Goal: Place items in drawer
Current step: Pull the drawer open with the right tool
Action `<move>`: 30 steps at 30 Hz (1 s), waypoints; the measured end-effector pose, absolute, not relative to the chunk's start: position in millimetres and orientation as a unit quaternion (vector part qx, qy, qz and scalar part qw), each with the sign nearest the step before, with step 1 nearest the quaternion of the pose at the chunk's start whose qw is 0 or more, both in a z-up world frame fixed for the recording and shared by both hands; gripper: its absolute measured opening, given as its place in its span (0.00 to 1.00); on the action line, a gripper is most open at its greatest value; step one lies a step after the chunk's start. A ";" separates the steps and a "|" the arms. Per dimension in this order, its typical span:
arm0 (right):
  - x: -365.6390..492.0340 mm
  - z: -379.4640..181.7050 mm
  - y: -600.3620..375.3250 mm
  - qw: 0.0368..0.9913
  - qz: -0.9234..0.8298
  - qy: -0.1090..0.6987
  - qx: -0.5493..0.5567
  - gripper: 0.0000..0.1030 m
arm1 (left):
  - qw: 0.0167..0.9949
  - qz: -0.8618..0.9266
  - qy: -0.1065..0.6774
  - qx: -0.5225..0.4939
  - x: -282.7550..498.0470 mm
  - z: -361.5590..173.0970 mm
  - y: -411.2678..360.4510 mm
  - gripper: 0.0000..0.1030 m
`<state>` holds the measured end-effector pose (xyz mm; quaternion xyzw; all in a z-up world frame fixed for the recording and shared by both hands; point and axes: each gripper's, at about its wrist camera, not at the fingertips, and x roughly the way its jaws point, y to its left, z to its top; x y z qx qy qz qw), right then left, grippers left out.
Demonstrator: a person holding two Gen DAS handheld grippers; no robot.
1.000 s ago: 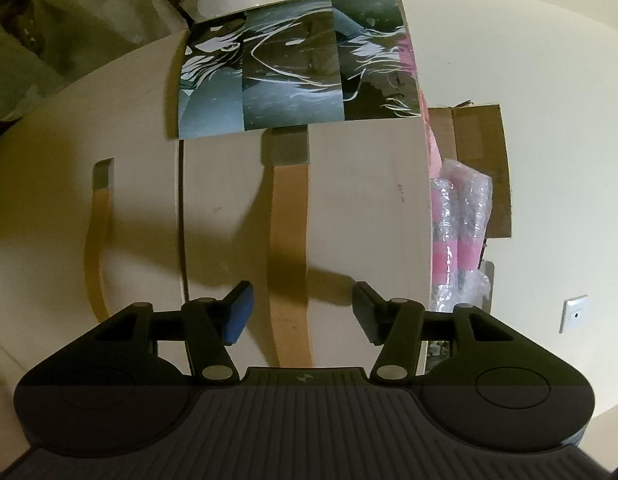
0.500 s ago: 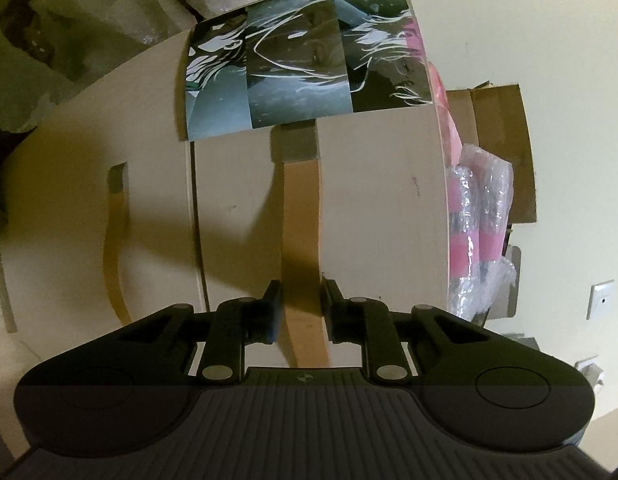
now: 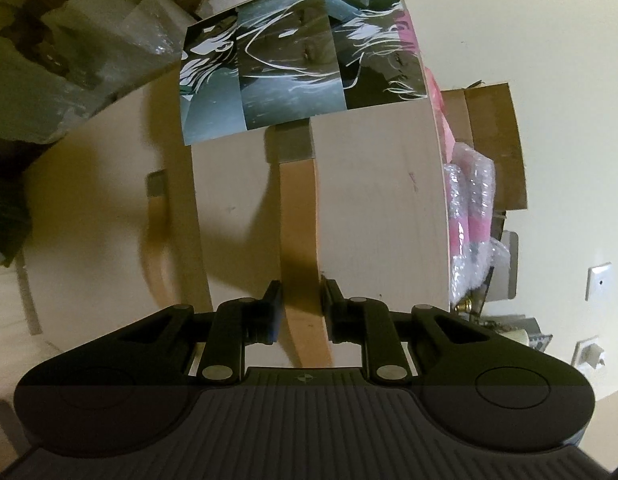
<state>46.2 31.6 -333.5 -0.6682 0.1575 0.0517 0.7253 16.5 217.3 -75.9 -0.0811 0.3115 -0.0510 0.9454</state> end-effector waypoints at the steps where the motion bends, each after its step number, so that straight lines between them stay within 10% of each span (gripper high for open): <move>1: 38.2 -334.1 31.9 0.725 0.052 0.157 -0.668 0.20 | 0.944 -0.055 0.313 -0.083 15.5 -76.8 216.4 1.00; 30: -107.2 -328.6 36.1 0.749 0.078 0.151 -0.641 0.21 | 0.931 -0.098 0.344 -0.074 -60.3 -87.3 160.8 1.00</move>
